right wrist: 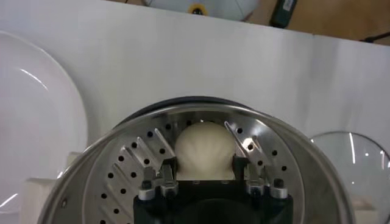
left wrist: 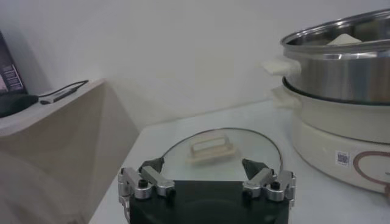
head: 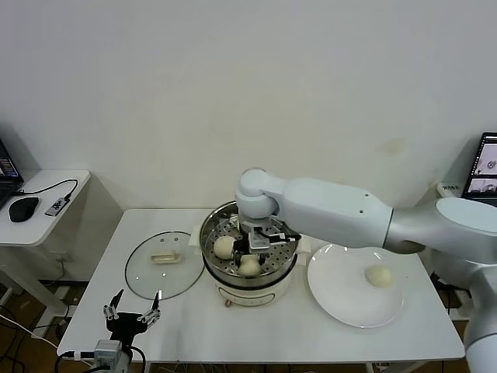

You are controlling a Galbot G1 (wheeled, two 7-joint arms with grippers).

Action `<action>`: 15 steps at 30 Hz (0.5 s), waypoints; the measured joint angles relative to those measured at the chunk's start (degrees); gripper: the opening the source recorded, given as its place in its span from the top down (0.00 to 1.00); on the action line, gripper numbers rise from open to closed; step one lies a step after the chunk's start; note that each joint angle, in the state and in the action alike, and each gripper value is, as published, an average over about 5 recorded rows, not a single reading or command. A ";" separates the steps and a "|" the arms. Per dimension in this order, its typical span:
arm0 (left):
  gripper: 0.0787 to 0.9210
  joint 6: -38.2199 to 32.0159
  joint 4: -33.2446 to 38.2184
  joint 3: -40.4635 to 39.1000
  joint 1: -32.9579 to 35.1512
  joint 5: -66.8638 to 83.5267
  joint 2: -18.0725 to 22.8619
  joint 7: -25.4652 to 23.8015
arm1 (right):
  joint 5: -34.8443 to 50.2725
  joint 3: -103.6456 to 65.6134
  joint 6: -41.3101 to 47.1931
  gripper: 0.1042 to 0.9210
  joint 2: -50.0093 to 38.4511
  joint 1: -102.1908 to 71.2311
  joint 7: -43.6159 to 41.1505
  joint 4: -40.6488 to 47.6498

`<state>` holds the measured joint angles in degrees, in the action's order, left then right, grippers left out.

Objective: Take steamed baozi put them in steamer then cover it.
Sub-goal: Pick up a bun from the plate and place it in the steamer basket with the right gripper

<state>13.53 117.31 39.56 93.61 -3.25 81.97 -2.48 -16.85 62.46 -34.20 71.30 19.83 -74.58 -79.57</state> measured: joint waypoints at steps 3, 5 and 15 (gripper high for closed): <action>0.12 -0.02 -0.03 -0.06 0.02 0.00 0.08 0.00 | -0.09 -0.02 0.40 0.41 -0.22 -0.01 0.23 -0.25; 0.12 -0.03 -0.08 -0.08 0.05 -0.01 0.09 0.00 | -0.06 -0.02 0.76 0.37 -0.48 0.07 0.35 -0.50; 0.12 0.00 -0.19 -0.17 -0.24 -0.04 0.04 -0.16 | 1.99 -1.68 3.73 0.12 -2.68 1.83 0.52 -1.93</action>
<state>13.54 117.12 39.39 93.37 -3.29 82.01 -2.64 -14.86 60.79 -30.47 68.62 21.65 -74.05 -81.50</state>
